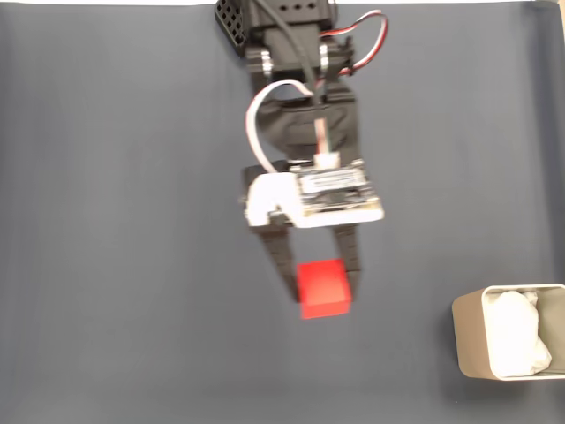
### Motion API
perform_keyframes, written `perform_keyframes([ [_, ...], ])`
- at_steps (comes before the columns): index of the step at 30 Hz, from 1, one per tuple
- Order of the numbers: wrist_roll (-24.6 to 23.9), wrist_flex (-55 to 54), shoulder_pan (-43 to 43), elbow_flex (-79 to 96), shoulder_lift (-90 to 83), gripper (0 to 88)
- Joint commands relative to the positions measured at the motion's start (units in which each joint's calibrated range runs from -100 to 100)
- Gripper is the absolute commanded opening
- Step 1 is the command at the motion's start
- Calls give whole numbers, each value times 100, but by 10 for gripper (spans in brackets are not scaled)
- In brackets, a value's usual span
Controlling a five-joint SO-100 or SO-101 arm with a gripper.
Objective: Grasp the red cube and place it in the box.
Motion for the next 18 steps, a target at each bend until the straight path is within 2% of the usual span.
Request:
perform_keyframes([
  [1, 54, 9, -301, -173, -217, 66],
  [18, 68, 67, -1288, -1852, 1317, 61],
])
